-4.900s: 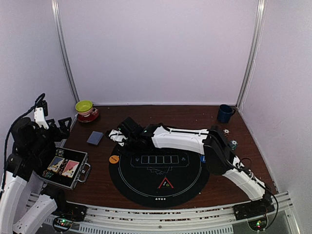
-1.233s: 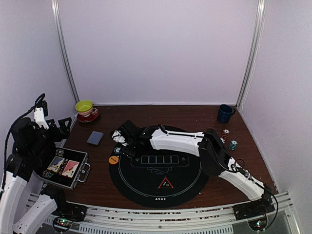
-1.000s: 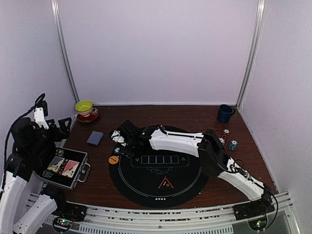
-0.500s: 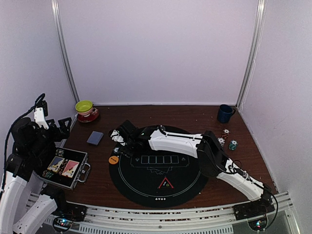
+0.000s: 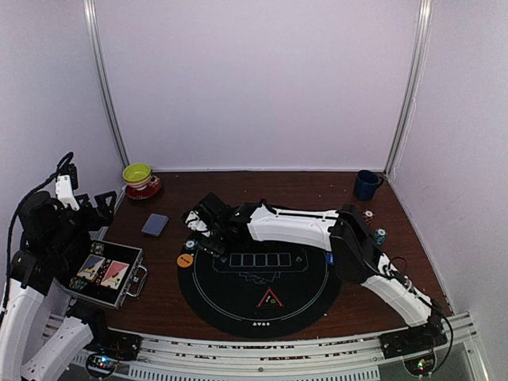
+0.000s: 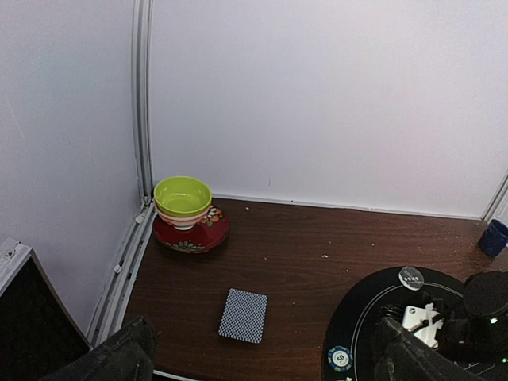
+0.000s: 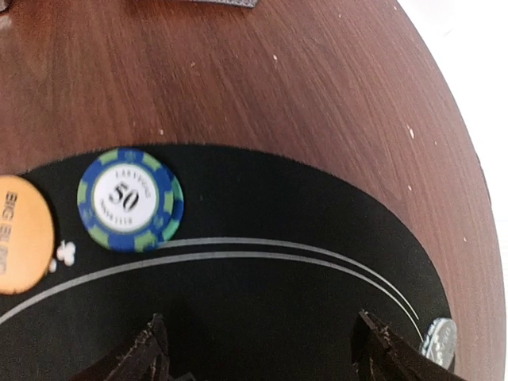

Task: Distribute texas hold em gaming equipment
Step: Adjust the poker chips pile in the big blind area, then pick up the pile of poker chips from the pile of poker chips.

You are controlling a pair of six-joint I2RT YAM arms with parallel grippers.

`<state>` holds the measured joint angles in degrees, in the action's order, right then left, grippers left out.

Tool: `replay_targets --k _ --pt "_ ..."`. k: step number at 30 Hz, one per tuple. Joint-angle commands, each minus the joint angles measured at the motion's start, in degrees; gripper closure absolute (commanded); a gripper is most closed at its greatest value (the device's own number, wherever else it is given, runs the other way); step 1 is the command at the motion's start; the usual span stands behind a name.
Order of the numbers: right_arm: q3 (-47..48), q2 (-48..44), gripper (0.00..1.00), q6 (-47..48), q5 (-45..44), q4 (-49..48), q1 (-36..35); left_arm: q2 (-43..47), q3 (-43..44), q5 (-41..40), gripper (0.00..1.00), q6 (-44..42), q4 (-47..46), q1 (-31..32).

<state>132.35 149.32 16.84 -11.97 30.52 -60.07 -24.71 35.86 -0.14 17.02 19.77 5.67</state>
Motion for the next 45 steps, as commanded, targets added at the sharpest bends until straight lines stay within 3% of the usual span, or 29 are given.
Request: replay_targets --k 1,8,14,22,27,45 --pt "-9.09 -15.35 0.12 0.57 -0.78 1.44 1.17 0.14 -0.39 0.41 0.02 -0.67 -2.47 -0.46" --pt "-24.43 -33.94 0.0 -3.84 5.61 6.41 11.03 0.78 -0.35 0.49 0.02 -0.67 -2.5 -0.47" --pt "-40.15 -46.44 0.0 -2.73 10.68 5.59 24.81 1.13 -0.29 1.09 0.02 -0.58 -2.48 -0.44" --pt "-54.38 -54.79 0.0 -0.82 15.94 6.0 41.56 2.53 -0.22 0.78 0.02 -0.84 -2.53 -0.47" --pt "-59.84 -57.22 0.0 -0.38 11.9 3.03 44.33 3.41 -0.26 1.32 0.02 -0.84 -2.46 -0.43" --pt "-69.0 -61.89 0.0 1.36 11.84 0.4 53.77 4.2 -0.26 1.86 0.02 -0.75 -2.63 -0.42"
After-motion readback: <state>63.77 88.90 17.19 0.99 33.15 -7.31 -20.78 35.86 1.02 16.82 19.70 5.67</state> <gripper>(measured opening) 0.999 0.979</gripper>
